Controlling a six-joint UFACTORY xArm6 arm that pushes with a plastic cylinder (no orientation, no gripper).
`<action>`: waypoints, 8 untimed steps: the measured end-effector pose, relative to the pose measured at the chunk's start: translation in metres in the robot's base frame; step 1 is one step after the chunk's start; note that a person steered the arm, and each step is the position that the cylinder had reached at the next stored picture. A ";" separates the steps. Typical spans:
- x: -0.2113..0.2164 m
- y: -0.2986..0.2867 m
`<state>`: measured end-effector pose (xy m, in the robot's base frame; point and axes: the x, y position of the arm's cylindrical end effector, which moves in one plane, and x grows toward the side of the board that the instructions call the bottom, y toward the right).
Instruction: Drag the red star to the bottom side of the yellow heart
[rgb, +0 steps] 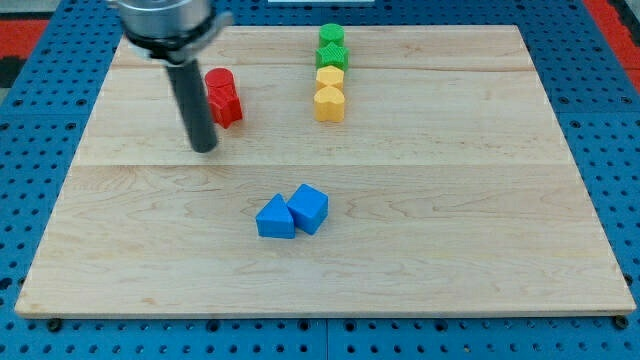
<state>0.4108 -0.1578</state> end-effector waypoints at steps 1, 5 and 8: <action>-0.024 -0.022; -0.042 0.012; -0.073 -0.005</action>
<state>0.3377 -0.1627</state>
